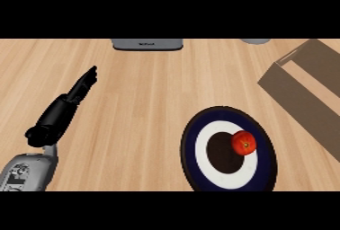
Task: Pick the can from the plate and place it in the cardboard box
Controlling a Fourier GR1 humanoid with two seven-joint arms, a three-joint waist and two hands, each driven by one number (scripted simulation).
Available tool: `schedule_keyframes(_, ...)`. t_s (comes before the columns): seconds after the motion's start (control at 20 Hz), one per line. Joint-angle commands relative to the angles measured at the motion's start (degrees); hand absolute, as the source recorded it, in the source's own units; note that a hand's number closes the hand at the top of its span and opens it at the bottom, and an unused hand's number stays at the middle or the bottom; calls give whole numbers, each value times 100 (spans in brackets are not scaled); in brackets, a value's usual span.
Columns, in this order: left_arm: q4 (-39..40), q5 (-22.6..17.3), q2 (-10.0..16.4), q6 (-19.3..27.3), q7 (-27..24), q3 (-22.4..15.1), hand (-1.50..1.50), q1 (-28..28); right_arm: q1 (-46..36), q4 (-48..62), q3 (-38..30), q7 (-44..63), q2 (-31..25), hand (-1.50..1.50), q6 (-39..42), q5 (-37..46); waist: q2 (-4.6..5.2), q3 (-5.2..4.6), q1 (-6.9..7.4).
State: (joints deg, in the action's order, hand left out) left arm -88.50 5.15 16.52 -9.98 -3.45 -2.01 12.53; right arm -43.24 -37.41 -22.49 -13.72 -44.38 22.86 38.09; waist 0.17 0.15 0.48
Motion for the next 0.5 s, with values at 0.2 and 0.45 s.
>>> schedule_keyframes(0.2,-54,26,-30,-23,-45,-50,0,-106,-604,815,-2282,475,226,-150,-255,-2080,-15,-1,-35)
schedule_keyframes(0.45,-84,-117,-50,-104,223,70,0,250,-206,1379,-2685,86,-192,-150,-537,-2335,34,1,37)
